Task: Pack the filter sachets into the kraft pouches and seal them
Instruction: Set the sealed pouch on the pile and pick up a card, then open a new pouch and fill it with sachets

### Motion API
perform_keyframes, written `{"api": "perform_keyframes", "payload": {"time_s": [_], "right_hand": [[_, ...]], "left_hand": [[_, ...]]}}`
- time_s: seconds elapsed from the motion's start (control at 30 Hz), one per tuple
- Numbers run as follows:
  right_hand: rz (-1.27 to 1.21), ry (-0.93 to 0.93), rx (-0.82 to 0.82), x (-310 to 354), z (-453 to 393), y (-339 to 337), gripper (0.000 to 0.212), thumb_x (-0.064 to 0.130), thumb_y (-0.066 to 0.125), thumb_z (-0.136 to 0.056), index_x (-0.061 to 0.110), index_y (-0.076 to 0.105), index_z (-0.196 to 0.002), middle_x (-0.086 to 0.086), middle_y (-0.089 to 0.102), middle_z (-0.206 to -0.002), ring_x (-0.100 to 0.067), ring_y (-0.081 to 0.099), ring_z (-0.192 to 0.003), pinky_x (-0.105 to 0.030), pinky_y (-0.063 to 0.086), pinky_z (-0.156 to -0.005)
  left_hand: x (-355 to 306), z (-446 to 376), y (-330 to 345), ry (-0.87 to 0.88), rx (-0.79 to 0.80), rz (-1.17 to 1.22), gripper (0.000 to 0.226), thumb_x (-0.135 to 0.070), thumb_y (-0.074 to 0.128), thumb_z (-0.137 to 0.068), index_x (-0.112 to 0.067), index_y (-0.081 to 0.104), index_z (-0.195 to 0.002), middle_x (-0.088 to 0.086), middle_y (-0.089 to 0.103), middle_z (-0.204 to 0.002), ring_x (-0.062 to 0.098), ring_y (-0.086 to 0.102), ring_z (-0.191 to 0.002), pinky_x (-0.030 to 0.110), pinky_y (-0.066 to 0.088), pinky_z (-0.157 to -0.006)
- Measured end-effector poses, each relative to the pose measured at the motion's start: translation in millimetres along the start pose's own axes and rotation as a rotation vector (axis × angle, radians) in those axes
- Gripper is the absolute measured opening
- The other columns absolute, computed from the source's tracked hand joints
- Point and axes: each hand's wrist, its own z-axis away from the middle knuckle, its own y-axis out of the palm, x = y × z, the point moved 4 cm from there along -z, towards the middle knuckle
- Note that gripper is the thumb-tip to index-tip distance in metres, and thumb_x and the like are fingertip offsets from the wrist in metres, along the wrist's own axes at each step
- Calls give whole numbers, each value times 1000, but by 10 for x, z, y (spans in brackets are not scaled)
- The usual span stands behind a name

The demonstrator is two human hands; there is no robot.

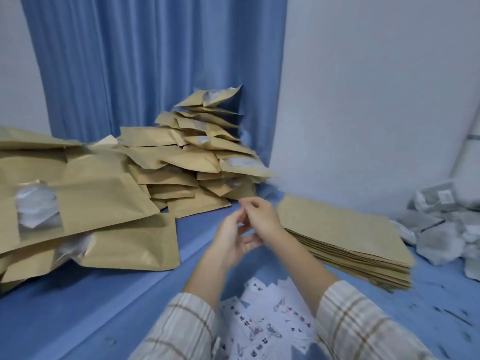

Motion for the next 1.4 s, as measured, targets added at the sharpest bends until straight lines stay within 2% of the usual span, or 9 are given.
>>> {"api": "perform_keyframes", "payload": {"time_s": [0.1,0.37,0.57,0.73,0.87,1.07,1.17,1.3,1.4], "right_hand": [[429,-168,-100,-275,-16,-541,24,25,46,-94,15,67,-100,-1,68,-97,-18,60,-94,-23,40,-76],[1160,-73,12,-1095,-136,-1442,70,54,39,-92,18,18,-148,-3,23,-153,-21,17,-141,-40,14,-113],[1213,-99,-143,-1392,70,-1865,26,25,36,-98,17,59,-109,-11,64,-109,-27,57,-103,-31,41,-83],[1108,-132,-69,-1405,319,-1863,40,38,46,-95,24,48,-132,-11,60,-118,-28,57,-108,-34,46,-87],[1382,-223,-102,-1250,435,-1833,27,20,50,-92,20,56,-118,-9,62,-107,-27,62,-96,-30,47,-75],[904,-750,-537,-831,866,-1686,34,0,88,-43,14,76,-72,-1,63,-51,-18,60,-43,-16,42,-34],[828,-901,-475,-717,1008,-1508,22,2,76,-63,12,76,-82,0,71,-68,-17,66,-58,-21,50,-44],[579,-710,-104,-505,1062,-1390,28,3,58,-86,9,68,-111,-3,69,-111,-17,62,-104,-22,45,-90],[335,-465,35,-366,1092,-1344,32,12,53,-90,19,64,-120,3,66,-119,-4,58,-108,-13,41,-95]], "left_hand": [[365,-103,359,-84,56,-32,25,-17,40,-100,-9,60,-88,4,65,-63,16,64,-55,27,55,-52],[944,-286,651,-269,-17,-63,32,-20,51,-97,-4,46,-124,17,55,-116,41,57,-111,41,50,-83],[1145,-231,681,-305,-30,-30,27,-14,55,-94,2,46,-114,22,54,-107,34,59,-84,38,50,-83],[1258,-70,819,-329,-61,0,25,-9,57,-92,-4,46,-113,31,50,-125,40,56,-110,40,50,-88],[1406,73,873,-389,-95,49,43,-9,58,-92,2,41,-131,31,44,-134,38,50,-122,42,47,-87],[1301,162,1034,-286,123,141,49,-32,66,-86,3,53,-117,21,65,-107,29,67,-96,40,58,-76],[1095,197,1120,-89,80,84,31,-24,67,-84,2,62,-99,12,67,-75,20,65,-66,29,55,-60],[849,301,1002,160,-231,-183,33,-16,46,-99,9,55,-118,21,63,-111,27,60,-95,34,46,-84],[597,467,868,458,-357,-677,31,-16,38,-100,-2,51,-125,7,58,-91,33,57,-104,28,40,-74]]}}
